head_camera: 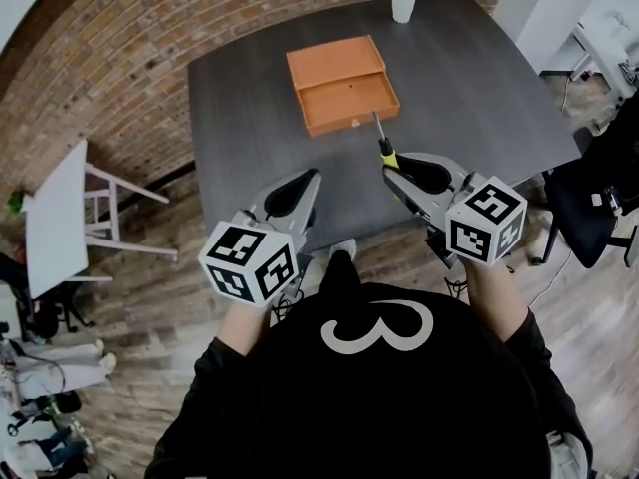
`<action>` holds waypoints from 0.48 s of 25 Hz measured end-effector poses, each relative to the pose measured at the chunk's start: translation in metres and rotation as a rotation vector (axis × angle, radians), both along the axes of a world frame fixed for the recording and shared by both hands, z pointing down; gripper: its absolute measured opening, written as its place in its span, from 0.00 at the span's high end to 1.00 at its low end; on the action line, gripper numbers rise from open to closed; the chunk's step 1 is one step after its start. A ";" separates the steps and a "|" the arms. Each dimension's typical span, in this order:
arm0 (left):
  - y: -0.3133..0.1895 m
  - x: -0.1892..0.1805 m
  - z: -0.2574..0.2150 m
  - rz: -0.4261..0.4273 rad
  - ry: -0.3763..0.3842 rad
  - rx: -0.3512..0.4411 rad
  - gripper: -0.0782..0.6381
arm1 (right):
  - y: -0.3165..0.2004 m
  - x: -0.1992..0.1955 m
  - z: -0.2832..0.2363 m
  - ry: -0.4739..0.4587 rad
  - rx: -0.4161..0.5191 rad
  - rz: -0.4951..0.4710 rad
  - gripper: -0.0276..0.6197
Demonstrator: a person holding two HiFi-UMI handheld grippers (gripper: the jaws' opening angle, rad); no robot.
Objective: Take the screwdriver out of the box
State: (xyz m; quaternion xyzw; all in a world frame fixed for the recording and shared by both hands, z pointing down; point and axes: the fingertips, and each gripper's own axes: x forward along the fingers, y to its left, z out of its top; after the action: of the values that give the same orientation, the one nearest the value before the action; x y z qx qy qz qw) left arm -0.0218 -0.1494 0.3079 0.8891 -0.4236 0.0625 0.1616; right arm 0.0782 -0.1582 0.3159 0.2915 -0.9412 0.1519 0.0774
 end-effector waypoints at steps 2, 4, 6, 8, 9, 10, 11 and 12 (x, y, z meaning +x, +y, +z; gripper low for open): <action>0.005 0.003 0.000 0.004 -0.013 0.009 0.87 | 0.007 0.004 -0.001 -0.021 -0.004 0.004 0.84; 0.009 0.007 0.000 0.015 -0.021 0.014 0.87 | 0.012 0.006 0.000 -0.024 -0.002 0.009 0.84; 0.012 0.009 0.000 0.025 -0.023 0.019 0.87 | 0.015 0.007 0.001 -0.017 0.005 0.011 0.84; 0.014 0.010 -0.002 0.029 -0.022 0.024 0.87 | 0.019 0.006 0.002 -0.013 0.008 0.009 0.84; 0.014 0.011 -0.002 0.030 -0.019 0.026 0.87 | 0.020 0.005 0.003 -0.011 0.007 0.008 0.84; 0.015 0.011 -0.004 0.031 -0.016 0.027 0.87 | 0.020 0.005 0.003 -0.009 0.005 0.007 0.84; 0.015 0.011 -0.005 0.033 -0.014 0.029 0.87 | 0.020 0.005 0.003 -0.008 0.003 0.008 0.84; 0.016 0.012 -0.005 0.035 -0.013 0.030 0.87 | 0.021 0.006 0.002 -0.009 0.002 0.010 0.84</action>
State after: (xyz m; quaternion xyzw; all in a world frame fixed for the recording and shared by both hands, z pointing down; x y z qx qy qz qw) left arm -0.0101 -0.1338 0.3026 0.8983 -0.4100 0.0648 0.1442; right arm 0.0839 -0.1376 0.3182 0.2958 -0.9402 0.1529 0.0719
